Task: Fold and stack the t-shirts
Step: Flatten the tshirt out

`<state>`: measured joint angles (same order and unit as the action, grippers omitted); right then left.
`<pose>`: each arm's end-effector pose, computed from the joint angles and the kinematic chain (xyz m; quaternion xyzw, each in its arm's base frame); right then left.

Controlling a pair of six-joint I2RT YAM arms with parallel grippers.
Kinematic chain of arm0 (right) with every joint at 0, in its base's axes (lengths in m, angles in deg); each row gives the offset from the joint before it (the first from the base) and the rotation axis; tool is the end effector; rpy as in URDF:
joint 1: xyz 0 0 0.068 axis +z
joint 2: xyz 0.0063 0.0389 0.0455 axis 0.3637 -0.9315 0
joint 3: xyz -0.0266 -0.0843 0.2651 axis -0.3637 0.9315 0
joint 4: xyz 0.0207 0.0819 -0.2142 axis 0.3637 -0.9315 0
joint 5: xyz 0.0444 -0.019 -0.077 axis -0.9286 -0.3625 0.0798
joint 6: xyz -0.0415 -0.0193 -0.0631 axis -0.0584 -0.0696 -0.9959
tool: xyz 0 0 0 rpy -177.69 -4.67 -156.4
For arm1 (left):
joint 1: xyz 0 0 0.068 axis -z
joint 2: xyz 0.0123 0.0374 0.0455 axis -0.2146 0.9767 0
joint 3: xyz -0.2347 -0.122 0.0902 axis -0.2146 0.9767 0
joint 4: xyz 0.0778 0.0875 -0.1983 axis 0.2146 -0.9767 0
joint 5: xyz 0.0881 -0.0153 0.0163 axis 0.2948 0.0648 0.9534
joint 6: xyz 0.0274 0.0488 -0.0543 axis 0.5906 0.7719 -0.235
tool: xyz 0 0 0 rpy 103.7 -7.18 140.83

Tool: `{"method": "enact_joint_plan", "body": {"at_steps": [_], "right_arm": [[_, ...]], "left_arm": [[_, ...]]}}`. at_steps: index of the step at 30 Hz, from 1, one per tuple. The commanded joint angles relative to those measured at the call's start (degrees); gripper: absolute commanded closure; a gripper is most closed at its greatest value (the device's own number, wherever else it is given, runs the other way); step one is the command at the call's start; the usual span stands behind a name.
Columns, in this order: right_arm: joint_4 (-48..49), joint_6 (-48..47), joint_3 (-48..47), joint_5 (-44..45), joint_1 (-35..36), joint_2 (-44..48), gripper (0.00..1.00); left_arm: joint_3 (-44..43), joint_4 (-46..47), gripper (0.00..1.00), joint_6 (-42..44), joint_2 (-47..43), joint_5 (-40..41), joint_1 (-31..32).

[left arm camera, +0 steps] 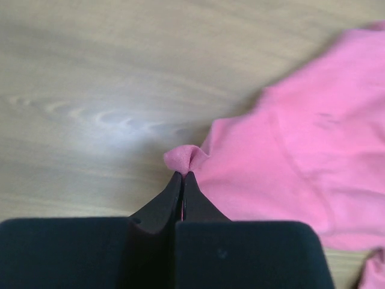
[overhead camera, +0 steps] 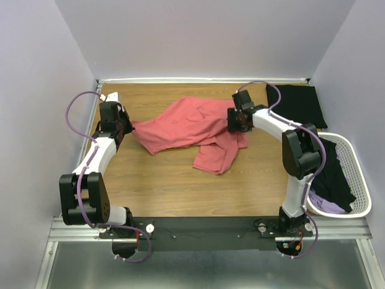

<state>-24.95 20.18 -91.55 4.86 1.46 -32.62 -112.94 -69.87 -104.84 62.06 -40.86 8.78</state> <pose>0.3663 0.1447 0.1761 -0.0248 0.9651 0.0299 0.2591 0.3061 0.0170 0.2461 -0.1649 0.8777 -0.0745 0.4437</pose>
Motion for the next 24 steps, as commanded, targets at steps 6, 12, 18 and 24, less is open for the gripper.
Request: {"method": "enact_joint_plan", "body": {"at_steps": [6, 12, 18, 24], "right_arm": [[-0.39, -0.25, -2.69, -1.90, 10.05, 6.81, 0.35], [-0.48, 9.75, 10.15, -0.33, 18.60, 15.26, 0.38], [-0.39, 18.64, 18.34, 5.55, 19.14, 18.95, 0.44], [1.01, 21.55, 20.37, 4.60, 19.14, 17.56, 0.47]], "left_arm": [[2.26, 5.90, 1.00, -3.65, -3.64, -9.58, 0.28], [2.70, 6.08, 1.00, -4.26, -6.19, -7.56, 0.28], [2.88, 5.99, 1.00, -3.91, -6.98, -6.07, 0.19], [2.61, 5.91, 1.00, -4.09, -6.11, -7.38, 0.28]]}}
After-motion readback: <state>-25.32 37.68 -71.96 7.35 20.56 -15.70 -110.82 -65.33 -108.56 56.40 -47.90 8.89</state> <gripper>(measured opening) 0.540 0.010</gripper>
